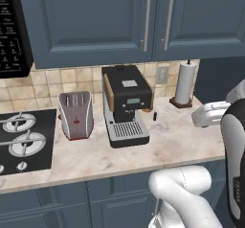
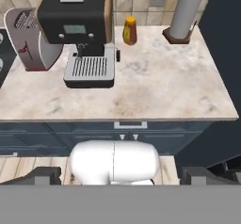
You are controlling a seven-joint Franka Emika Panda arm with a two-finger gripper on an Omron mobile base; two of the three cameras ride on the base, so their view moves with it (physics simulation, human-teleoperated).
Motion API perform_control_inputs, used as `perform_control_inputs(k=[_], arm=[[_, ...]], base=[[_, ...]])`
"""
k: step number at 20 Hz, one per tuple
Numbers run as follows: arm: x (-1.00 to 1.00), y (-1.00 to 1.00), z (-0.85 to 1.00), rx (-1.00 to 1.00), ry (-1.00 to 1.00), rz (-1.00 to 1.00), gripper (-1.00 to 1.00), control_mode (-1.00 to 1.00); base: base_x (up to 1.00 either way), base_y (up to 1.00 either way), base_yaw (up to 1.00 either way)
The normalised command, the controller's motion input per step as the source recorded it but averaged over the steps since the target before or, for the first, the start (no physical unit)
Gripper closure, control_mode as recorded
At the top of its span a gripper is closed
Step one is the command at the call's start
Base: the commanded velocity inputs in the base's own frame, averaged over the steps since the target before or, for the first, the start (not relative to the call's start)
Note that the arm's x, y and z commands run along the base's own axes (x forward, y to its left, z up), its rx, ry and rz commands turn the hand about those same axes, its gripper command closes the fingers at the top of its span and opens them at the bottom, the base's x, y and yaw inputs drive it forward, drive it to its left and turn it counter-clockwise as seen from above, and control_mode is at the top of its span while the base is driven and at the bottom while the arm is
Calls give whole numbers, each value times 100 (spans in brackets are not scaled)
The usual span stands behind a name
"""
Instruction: Close all open cabinet doors.
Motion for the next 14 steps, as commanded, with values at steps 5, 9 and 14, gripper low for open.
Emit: perform_control_inputs(k=[5, 9, 14], arm=[[-1, 0, 0, 0, 1, 0, -100, 100], [0, 0, 0, 0, 0, 0, -100, 100], [0, 0, 0, 0, 0, 0, -100, 100]], base=[[-47, 4, 0], [-100, 57, -2], [-72, 100, -2]])
